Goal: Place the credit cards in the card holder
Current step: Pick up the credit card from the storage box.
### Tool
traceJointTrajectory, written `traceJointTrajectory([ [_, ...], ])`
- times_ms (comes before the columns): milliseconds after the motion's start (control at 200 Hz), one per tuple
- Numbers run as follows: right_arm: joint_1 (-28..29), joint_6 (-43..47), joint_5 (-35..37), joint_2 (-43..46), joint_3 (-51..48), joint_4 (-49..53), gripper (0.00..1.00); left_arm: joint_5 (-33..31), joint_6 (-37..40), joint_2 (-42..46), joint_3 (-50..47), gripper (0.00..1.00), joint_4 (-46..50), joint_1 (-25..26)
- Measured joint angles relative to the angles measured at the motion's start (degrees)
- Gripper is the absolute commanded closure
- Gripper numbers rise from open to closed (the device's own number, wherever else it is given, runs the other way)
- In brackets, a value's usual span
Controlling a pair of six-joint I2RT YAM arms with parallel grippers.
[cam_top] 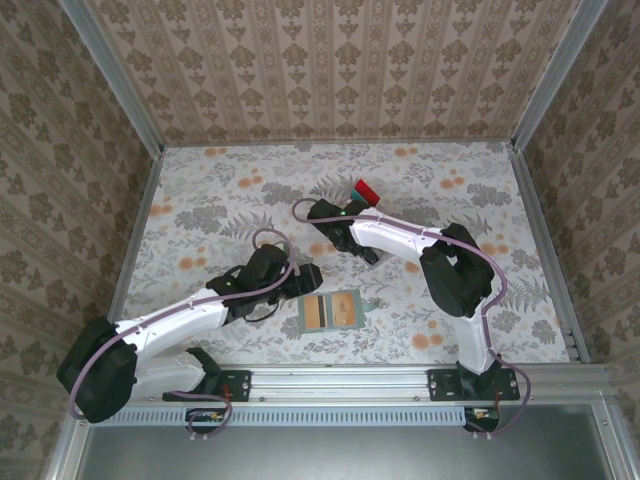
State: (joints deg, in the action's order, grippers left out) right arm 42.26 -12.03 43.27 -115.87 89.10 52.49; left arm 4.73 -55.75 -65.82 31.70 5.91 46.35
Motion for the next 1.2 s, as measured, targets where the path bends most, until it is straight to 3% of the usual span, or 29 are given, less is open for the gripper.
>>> traceJointTrajectory([
  [570,0.0,-0.5,-4.0,3.4,0.0,0.4,0.95,0.1,0.0,0.0,-0.2,0.09,0.0,0.0],
  [885,-1.2,-2.8,-13.1,7.4,-0.1,1.5,1.00,0.3,0.0,0.0,-0.2,0.09,0.0,-0.1],
  [1200,-3.1,-8.3,-24.5,21.3,-5.4,0.1,1.00,1.2,0.0,0.0,0.4,0.09,0.0,-1.0],
])
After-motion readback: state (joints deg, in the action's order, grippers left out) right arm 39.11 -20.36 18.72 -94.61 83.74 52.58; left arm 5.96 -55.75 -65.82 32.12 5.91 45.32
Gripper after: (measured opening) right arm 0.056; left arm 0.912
